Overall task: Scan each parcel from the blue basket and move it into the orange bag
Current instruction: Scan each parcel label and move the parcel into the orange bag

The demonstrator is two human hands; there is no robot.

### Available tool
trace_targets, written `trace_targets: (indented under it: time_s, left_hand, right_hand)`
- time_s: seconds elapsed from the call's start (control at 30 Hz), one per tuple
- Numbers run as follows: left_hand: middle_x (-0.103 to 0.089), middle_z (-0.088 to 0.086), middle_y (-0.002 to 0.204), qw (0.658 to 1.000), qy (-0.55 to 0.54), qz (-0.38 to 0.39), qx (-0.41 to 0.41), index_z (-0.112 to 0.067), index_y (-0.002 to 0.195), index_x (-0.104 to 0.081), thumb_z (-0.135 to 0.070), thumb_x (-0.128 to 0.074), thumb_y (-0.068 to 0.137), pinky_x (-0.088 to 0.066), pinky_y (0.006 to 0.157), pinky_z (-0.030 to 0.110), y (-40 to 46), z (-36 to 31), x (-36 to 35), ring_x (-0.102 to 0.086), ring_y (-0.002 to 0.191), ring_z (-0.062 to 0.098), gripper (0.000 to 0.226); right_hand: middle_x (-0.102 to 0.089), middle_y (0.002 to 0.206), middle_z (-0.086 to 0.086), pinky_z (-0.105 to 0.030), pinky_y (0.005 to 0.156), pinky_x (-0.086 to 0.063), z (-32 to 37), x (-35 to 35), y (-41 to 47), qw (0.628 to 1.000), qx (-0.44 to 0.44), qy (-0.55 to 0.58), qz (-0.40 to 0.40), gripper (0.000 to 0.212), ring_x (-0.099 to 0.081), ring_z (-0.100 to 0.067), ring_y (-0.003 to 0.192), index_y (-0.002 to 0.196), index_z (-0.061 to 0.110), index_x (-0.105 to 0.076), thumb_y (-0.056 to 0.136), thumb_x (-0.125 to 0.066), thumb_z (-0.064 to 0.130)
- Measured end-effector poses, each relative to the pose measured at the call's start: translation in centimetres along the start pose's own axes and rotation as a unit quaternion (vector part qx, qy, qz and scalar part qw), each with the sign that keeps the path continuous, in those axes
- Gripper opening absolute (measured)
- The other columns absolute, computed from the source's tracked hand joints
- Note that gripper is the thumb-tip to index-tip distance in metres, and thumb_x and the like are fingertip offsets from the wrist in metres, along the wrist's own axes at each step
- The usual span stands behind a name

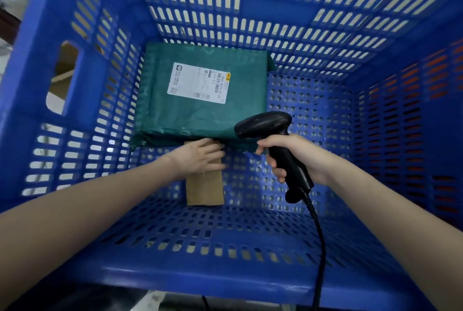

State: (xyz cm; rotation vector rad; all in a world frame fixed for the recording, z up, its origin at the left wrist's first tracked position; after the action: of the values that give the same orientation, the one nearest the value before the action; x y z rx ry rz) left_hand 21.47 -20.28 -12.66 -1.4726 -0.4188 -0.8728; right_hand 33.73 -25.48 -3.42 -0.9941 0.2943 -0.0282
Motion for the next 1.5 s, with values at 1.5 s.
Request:
trace_targets:
  time_s: [1.5]
  left_hand:
    - [-0.071,0.007,0.111,0.161,-0.923,-0.349,-0.020,-0.024,0.106,-0.070,-0.058,-0.035,0.090,-0.051,0.082,0.043,-20.2,9.1,30.8,-0.067,0.090,0.025,0.051]
  right_hand:
    - [-0.070,0.117,-0.004,-0.039,0.062,-0.057,16.6,-2.2,-26.4,0.861,0.456,0.205,-0.089,0.049,-0.068,-0.023,0.104,0.117,0.006,-0.063,0.070,-0.067,0.022]
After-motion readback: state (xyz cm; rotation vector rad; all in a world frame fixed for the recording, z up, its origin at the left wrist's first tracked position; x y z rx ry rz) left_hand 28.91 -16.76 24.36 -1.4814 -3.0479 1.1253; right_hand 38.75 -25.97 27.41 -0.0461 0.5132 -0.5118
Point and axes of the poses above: each hand's wrist, its own y-axis towards the middle knuckle, its own x-axis out of the back of the hand, z = x × y, the point moved 10 cm from there along y, towards the middle knuckle
